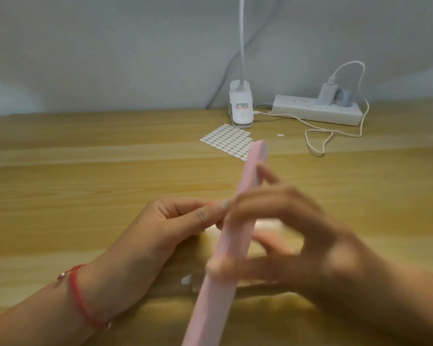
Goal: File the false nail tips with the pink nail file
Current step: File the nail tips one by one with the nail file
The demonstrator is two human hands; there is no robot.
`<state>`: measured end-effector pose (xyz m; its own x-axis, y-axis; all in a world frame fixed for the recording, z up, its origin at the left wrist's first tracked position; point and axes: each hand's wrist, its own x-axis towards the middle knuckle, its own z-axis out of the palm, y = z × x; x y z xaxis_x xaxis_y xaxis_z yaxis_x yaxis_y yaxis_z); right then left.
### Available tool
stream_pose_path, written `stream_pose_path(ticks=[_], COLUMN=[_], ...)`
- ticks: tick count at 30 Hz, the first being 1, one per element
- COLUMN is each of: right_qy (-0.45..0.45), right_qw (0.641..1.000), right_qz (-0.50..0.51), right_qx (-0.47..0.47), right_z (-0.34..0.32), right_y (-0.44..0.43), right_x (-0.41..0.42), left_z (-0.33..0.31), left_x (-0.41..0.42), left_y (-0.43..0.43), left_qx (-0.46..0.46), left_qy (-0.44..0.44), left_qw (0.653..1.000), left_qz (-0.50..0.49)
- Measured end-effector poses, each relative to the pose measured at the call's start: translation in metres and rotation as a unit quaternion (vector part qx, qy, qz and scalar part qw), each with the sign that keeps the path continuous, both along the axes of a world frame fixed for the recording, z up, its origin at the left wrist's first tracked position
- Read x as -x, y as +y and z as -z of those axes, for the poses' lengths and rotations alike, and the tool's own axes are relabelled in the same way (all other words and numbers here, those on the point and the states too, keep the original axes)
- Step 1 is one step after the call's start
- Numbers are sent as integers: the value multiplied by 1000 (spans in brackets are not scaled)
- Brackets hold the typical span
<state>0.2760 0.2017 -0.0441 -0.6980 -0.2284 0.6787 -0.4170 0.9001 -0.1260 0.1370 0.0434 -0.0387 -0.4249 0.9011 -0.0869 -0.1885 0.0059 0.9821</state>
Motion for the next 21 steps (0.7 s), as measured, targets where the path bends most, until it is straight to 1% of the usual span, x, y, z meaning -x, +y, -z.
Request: stream_pose_path(ticks=[1, 2, 3, 4, 6, 7, 8, 9, 10, 12, 14, 16, 17, 19, 21], right_qy=[-2, 4, 15, 17, -8, -27, -34, -25, -16, 16, 69, 84, 77, 60, 36], right_qw=[1000, 1000, 998, 995, 988, 991, 996, 999, 999, 992, 981, 977, 981, 993, 999], right_qz=[-13, 9, 52, 88, 95, 56, 27, 15, 24, 97, 166, 190, 171, 91, 17], right_qx=[-9, -2, 9, 38, 119, 120, 82, 37, 36, 82, 68, 56, 54, 41, -23], right_z=[-1, -6, -13, -19, -18, -10, -3, 0, -2, -18, -33, -37, -34, -22, -10], right_y=[-1, 7, 18, 25, 23, 11, -1, -6, 1, 29, 59, 72, 67, 46, 23], right_x=[0, 2, 6, 10, 9, 6, 2, 1, 4, 12, 13, 9, 7, 7, 6], left_z=[0, 0, 0, 0, 0, -2, -3, -3, -3, -3, -5, -6, -5, -4, -3], left_x=[0, 0, 0, -1, -1, -2, -3, -3, -3, -5, -6, -5, -4, -4, -4], left_y=[0, 0, 1, 2, 2, 2, 1, 1, 0, 0, 0, 2, 2, 2, 1], left_qx=[-3, -4, -4, -4, -6, -8, -11, -12, -9, 3, 7, 10, 13, 15, 7], left_qy=[6, 10, 15, 19, 11, 6, 3, 6, 12, 34, 58, 69, 70, 56, 29], left_qw=[1000, 1000, 1000, 1000, 1000, 1000, 1000, 1000, 1000, 999, 998, 997, 997, 998, 1000], left_qz=[4, 5, -2, -13, -18, -9, 1, 7, 7, -9, -23, -34, -37, -24, -3])
